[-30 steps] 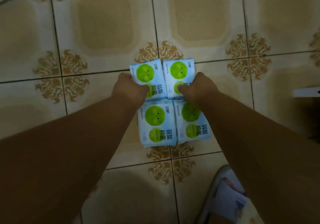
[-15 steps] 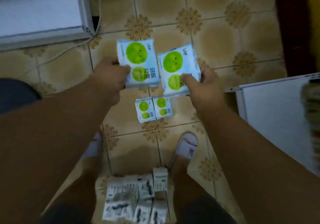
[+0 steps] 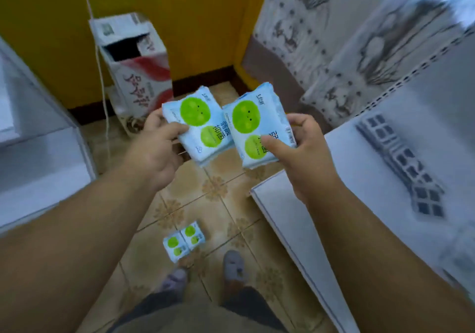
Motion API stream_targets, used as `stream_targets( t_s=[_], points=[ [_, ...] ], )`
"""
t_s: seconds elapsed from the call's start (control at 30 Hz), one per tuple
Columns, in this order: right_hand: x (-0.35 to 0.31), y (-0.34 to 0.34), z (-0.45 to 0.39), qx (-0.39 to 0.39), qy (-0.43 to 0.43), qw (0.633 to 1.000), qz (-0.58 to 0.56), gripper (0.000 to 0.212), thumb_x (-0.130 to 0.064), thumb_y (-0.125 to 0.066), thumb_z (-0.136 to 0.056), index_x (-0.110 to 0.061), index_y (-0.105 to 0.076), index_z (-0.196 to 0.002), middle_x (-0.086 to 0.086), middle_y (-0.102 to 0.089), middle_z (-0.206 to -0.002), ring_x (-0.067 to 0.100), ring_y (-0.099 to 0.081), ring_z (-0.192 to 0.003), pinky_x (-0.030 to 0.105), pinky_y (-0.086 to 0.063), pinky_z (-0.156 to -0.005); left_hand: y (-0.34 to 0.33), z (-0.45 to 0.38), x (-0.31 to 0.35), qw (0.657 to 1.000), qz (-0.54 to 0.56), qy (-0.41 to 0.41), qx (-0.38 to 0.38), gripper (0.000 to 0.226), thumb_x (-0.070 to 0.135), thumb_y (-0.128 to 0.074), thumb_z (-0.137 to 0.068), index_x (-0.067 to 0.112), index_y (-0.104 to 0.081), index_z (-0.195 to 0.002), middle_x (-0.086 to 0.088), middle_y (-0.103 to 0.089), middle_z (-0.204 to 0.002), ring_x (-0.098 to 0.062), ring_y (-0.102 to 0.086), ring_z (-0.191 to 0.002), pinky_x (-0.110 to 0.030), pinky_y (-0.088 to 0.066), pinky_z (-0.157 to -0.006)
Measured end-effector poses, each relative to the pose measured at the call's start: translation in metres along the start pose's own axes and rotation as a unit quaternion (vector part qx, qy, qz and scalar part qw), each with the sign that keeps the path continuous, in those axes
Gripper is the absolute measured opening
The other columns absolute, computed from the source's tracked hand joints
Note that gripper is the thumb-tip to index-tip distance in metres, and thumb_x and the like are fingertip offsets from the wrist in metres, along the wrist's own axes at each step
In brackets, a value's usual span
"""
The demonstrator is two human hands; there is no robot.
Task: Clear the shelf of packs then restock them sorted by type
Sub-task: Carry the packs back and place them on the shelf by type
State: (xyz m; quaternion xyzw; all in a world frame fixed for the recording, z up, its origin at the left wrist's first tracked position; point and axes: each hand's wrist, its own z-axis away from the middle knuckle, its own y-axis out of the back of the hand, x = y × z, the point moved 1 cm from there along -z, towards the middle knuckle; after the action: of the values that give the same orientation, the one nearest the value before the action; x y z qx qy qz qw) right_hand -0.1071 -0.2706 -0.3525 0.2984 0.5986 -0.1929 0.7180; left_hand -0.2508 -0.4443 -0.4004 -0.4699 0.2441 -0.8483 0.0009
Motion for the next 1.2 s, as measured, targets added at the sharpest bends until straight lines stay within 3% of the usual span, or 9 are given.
stream_targets(
  t_s=[0.1, 0.17, 0.3, 0.43, 0.57, 0.7, 0.83, 1.03, 1.2],
  points=[
    [-0.046, 0.026, 0.031, 0.086, 0.026, 0.995, -0.050, 0.053, -0.013, -0.087, -0.068, -0.020, -0.052, -0.107, 0.006, -0.069, -0.104, 0.021, -0.073, -0.086, 0.030, -0.055, -0.062, -0.038, 0.006, 0.038, 0.996, 0.058, 0.002, -0.062, 0.020, 0.005, -0.053, -0.094, 0.025, -0.054, -0.101, -0.004, -0.073, -0.099, -0.025, -0.073, -0.080, -0.043, -0.059, -0.069],
    [-0.074, 0.043, 0.053, 0.145, 0.044, 0.986, -0.074, 0.050, -0.009, -0.085, -0.071, -0.021, -0.052, -0.106, 0.008, -0.067, -0.107, 0.024, -0.072, -0.090, 0.032, -0.057, -0.065, -0.068, 0.017, 0.059, 0.990, 0.065, 0.005, -0.124, 0.018, 0.008, -0.054, -0.093, 0.026, -0.054, -0.097, -0.005, -0.072, -0.099, -0.025, -0.071, -0.079, -0.040, -0.057, -0.071],
    [-0.128, 0.084, 0.095, 0.260, 0.116, 0.950, -0.130, 0.043, -0.010, -0.083, -0.069, -0.022, -0.060, -0.103, 0.007, -0.070, -0.102, 0.023, -0.071, -0.087, 0.037, -0.058, -0.071, -0.140, 0.054, 0.083, 0.971, 0.072, -0.005, -0.227, 0.021, 0.004, -0.050, -0.092, 0.024, -0.050, -0.094, -0.002, -0.068, -0.083, -0.017, -0.062, -0.068, -0.026, -0.045, -0.056],
    [-0.171, 0.136, 0.143, 0.352, 0.173, 0.905, -0.165, 0.045, -0.007, -0.082, -0.070, -0.021, -0.061, -0.108, 0.001, -0.071, -0.093, 0.021, -0.068, -0.079, 0.033, -0.057, -0.067, -0.211, 0.103, 0.084, 0.939, 0.066, 0.009, -0.338, 0.026, -0.001, -0.049, -0.091, 0.022, -0.050, -0.103, -0.006, -0.066, -0.093, -0.019, -0.063, -0.072, -0.026, -0.048, -0.054],
    [-0.195, 0.191, 0.188, 0.453, 0.226, 0.846, -0.167, 0.054, -0.020, -0.086, -0.059, -0.024, -0.053, -0.101, 0.002, -0.073, -0.086, 0.022, -0.069, -0.077, 0.041, -0.057, -0.073, -0.272, 0.147, 0.081, 0.910, 0.048, 0.008, -0.412, 0.050, -0.007, -0.044, -0.089, 0.026, -0.047, -0.127, -0.006, -0.063, -0.104, -0.024, -0.061, -0.082, -0.032, -0.051, -0.067],
    [-0.199, 0.247, 0.214, 0.492, 0.246, 0.816, -0.180, 0.050, -0.021, -0.078, -0.068, -0.016, -0.051, -0.110, 0.000, -0.074, -0.086, 0.017, -0.070, -0.077, 0.037, -0.058, -0.072, -0.333, 0.193, 0.071, 0.869, 0.009, -0.021, -0.494, 0.045, -0.007, -0.046, -0.089, 0.026, -0.050, -0.120, -0.002, -0.069, -0.096, -0.021, -0.065, -0.078, -0.029, -0.053, -0.062],
    [-0.198, 0.320, 0.228, 0.518, 0.243, 0.810, -0.127, 0.029, -0.016, -0.073, -0.084, -0.018, -0.057, -0.108, 0.000, -0.073, -0.094, 0.013, -0.071, -0.079, 0.027, -0.057, -0.062, -0.397, 0.226, 0.055, 0.861, -0.029, -0.067, -0.503, 0.036, 0.006, -0.064, -0.088, 0.026, -0.051, -0.115, -0.004, -0.073, -0.100, -0.023, -0.070, -0.085, -0.038, -0.057, -0.070],
    [-0.191, 0.446, 0.228, 0.511, 0.167, 0.843, 0.001, 0.031, -0.021, -0.079, -0.081, -0.020, -0.065, -0.108, 0.005, -0.073, -0.102, 0.022, -0.072, -0.089, 0.042, -0.059, -0.081, -0.498, 0.258, 0.031, 0.838, -0.162, -0.193, -0.484, 0.041, 0.008, -0.077, -0.081, 0.034, -0.052, -0.101, -0.013, -0.066, -0.108, -0.030, -0.071, -0.090, -0.048, -0.059, -0.080],
    [-0.190, 0.527, 0.207, 0.493, 0.084, 0.855, 0.136, 0.029, -0.019, -0.081, -0.079, -0.019, -0.062, -0.100, 0.002, -0.068, -0.095, 0.016, -0.068, -0.078, 0.029, -0.056, -0.067, -0.573, 0.258, 0.003, 0.829, -0.242, -0.242, -0.443, 0.043, 0.011, -0.079, -0.078, 0.024, -0.051, -0.109, -0.010, -0.066, -0.102, -0.026, -0.069, -0.083, -0.042, -0.060, -0.074]
  ],
)
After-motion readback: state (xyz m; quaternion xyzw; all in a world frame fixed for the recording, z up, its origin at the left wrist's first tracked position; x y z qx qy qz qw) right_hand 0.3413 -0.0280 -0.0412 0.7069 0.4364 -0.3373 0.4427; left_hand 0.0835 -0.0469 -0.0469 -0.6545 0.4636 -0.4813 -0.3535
